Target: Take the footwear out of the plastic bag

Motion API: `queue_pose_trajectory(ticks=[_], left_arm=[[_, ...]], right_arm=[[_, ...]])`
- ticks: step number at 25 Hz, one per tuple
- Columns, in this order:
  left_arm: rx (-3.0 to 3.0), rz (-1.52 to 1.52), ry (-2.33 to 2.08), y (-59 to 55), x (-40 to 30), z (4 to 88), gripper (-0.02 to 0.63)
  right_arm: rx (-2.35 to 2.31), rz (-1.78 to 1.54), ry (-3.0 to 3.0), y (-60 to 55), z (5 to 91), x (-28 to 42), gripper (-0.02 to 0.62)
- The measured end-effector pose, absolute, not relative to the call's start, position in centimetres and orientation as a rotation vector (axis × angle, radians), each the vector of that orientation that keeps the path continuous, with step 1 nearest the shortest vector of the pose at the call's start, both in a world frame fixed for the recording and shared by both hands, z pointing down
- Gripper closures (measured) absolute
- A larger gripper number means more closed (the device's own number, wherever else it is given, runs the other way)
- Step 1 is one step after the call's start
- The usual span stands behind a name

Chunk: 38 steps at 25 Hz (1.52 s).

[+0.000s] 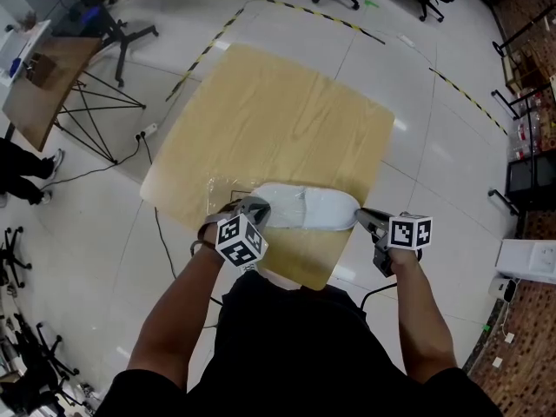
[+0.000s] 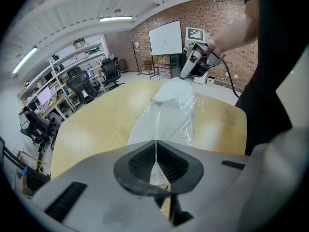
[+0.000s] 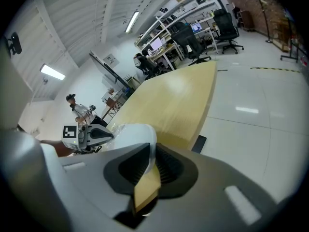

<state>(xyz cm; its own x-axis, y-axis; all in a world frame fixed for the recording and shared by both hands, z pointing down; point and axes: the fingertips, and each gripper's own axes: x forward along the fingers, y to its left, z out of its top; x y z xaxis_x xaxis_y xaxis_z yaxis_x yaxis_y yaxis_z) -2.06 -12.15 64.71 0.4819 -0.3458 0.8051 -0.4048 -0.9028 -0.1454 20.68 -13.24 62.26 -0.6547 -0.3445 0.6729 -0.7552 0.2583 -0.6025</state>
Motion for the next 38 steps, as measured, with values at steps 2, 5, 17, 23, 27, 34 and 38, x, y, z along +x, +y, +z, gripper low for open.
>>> queue_pose_trajectory(ticks=[2,5,17,23,27,34,38], left_arm=[[2.646,1.436,-0.666,-12.2,-2.3,64.9,0.591],[2.639,1.473,-0.665,-12.2,-2.8,65.0,0.591],[2.598,1.557,-0.703,-12.5,-4.9,65.6,0.592],[2.537,1.609,-0.753,-12.9,-7.7,66.2,0.594],[2.499,1.649,-0.797,-13.3,-9.9,66.3,0.595],[2.400,1.744,-0.876,-14.0,-14.8,66.4,0.595],[2.351,1.773,-0.933,-13.7,-17.5,66.4,0.597]], right_arm=[[1.014,1.364,-2.124,-13.2,62.2,21.5,0.554],[1.039,1.359,-2.113,-13.1,62.2,22.7,0.554],[1.086,1.321,-2.089,-12.6,62.2,24.4,0.555],[1.078,1.306,-2.084,-12.2,62.3,24.5,0.555],[1.053,1.294,-2.087,-12.0,62.6,23.7,0.555],[0.969,1.261,-2.110,-12.2,62.7,21.0,0.555],[0.918,1.258,-2.120,-12.1,63.0,19.4,0.557]])
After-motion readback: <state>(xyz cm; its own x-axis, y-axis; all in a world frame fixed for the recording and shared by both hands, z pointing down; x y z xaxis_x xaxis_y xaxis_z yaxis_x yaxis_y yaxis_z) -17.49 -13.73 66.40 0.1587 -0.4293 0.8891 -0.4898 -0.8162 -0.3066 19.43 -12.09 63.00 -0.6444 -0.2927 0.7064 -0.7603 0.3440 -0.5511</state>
